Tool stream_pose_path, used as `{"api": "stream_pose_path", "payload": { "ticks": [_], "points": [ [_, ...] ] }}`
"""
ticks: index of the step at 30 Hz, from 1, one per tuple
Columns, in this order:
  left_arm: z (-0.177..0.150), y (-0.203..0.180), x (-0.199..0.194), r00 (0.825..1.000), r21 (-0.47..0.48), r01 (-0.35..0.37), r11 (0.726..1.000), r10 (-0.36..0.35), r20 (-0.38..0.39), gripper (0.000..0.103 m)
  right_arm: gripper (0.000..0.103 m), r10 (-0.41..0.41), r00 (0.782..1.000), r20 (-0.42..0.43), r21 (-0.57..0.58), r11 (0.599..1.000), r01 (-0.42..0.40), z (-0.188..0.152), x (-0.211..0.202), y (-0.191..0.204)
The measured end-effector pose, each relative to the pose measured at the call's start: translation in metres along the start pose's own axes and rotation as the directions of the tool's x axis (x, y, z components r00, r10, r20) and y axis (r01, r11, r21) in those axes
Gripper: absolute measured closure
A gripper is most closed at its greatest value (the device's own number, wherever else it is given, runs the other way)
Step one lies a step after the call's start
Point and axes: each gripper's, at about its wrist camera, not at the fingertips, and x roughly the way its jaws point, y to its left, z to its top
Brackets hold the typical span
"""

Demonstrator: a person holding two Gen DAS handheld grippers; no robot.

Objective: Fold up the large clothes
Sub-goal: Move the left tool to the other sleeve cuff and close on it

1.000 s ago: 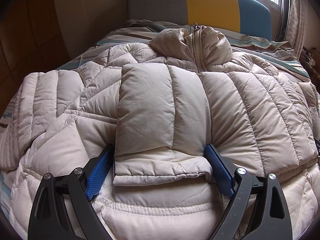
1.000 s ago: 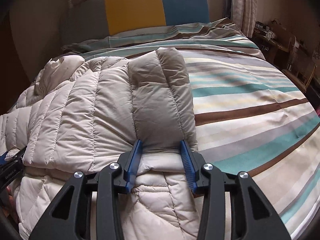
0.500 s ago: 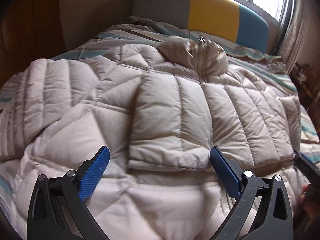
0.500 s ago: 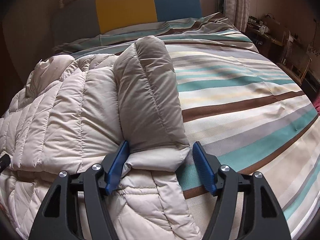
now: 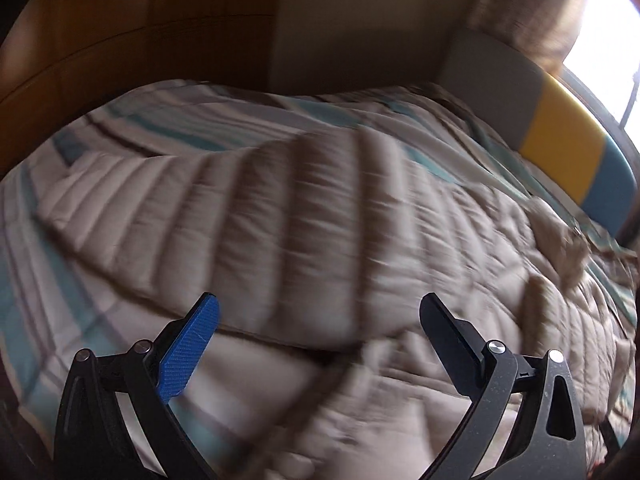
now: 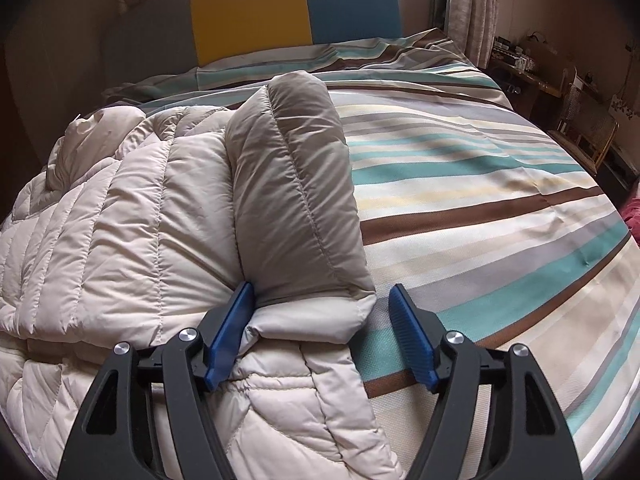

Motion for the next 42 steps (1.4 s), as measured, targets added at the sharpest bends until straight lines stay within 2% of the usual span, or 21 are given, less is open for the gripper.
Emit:
{"api": "stream_pose_path", "payload": {
  "ticks": [6,10,12,16,19,23,25,26,29,32,34,36,38,42],
  "points": [
    [0.017,0.060,0.006,0.997,-0.096,-0.081,0.992,0.081,-0.007,0.003,0.033,0.000,1.000,0.000,0.000,1.000,0.000,0.000,0.000,0.000],
    [0.023,0.101,0.009,0.995,-0.255,-0.102,0.962,0.097,-0.035,0.003,0.033,0.001,1.000,0.000,0.000,1.000,-0.001,0.000,0.000,0.000],
    [0.024,0.117,0.006,0.991,-0.295,-0.134,0.946,0.133,-0.023,0.004,0.033,0.001,1.000,0.000,0.001,1.000,-0.001,0.000,0.000,0.000],
    [0.026,0.139,0.003,0.986,-0.314,-0.163,0.935,0.169,-0.011,0.004,0.033,0.002,1.000,0.000,0.001,1.000,-0.002,0.000,0.000,0.000],
    [0.028,0.154,0.002,0.981,-0.334,-0.180,0.925,0.192,0.000,0.008,0.033,0.001,1.000,0.000,0.001,1.000,-0.001,0.000,0.000,0.000],
    [0.039,0.164,0.013,0.971,-0.307,-0.220,0.926,0.239,0.024,0.019,0.032,0.000,1.000,0.000,0.000,1.000,0.000,0.000,0.000,-0.001],
    [0.042,0.166,0.021,0.964,-0.294,-0.248,0.923,0.266,0.021,0.020,0.032,0.000,1.000,0.000,0.001,1.000,0.000,0.000,0.000,-0.001],
    [0.043,0.168,0.024,0.963,-0.294,-0.252,0.922,0.270,0.019,0.020,0.032,0.000,1.000,-0.001,0.001,1.000,0.000,0.000,0.000,-0.001],
    [0.043,0.175,0.039,0.966,-0.314,-0.249,0.916,0.259,-0.010,0.031,0.031,-0.004,1.000,-0.001,0.003,1.000,0.004,0.000,0.000,-0.002],
    [0.037,0.174,0.044,0.963,-0.307,-0.254,0.917,0.270,0.008,0.032,0.030,-0.010,1.000,-0.001,0.003,1.000,0.010,0.000,0.001,-0.003],
    [0.037,0.171,0.045,0.962,-0.290,-0.260,0.921,0.274,0.007,0.039,0.029,-0.013,1.000,-0.001,0.003,1.000,0.013,-0.001,0.001,-0.003],
    [0.038,0.171,0.044,0.963,-0.289,-0.254,0.923,0.269,0.012,0.065,0.029,-0.017,1.000,-0.001,0.003,1.000,0.017,0.000,0.001,-0.002],
    [0.037,0.170,0.041,0.969,-0.289,-0.228,0.930,0.246,0.028,0.080,0.029,-0.019,1.000,0.000,0.002,1.000,0.019,0.000,0.002,-0.001],
    [0.038,0.164,0.032,0.966,-0.278,-0.226,0.934,0.251,0.056,0.089,0.029,-0.018,1.000,-0.001,0.003,1.000,0.018,0.000,0.002,-0.001]
  ]
}}
